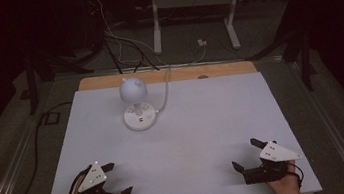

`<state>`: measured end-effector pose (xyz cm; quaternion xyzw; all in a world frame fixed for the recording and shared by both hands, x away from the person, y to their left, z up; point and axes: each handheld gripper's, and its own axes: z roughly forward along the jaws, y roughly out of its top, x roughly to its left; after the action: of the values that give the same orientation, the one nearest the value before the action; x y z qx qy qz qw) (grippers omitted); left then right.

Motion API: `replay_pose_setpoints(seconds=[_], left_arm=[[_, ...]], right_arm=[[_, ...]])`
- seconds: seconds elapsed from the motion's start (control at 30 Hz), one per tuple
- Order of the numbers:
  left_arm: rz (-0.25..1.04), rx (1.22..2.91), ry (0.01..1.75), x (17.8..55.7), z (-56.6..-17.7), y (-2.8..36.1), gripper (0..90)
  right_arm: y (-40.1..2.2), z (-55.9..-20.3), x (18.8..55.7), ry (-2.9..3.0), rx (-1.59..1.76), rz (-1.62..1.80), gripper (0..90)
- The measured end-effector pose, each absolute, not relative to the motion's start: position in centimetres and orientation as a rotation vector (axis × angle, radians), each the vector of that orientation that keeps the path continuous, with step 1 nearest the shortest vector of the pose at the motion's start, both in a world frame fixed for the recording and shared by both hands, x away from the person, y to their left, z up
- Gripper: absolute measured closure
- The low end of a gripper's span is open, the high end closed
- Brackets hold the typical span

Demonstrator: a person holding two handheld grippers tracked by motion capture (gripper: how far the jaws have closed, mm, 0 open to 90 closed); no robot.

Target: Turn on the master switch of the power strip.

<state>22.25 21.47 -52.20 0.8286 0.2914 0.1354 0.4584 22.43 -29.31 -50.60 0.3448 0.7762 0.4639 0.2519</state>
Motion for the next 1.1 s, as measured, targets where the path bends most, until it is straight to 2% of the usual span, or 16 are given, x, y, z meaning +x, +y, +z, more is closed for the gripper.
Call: replay_pose_setpoints(seconds=[0.6,1.1], left_arm=[[0.329,2.043,0.684,22.3,-51.2,20.9,0.0],[0.339,1.967,0.662,23.0,-48.7,20.4,0.0]], right_arm=[[-29.4,-50.3,22.2,2.075,0.930,1.300,0.0],[-29.5,-50.2,22.2,2.063,0.931,1.323,0.0]])
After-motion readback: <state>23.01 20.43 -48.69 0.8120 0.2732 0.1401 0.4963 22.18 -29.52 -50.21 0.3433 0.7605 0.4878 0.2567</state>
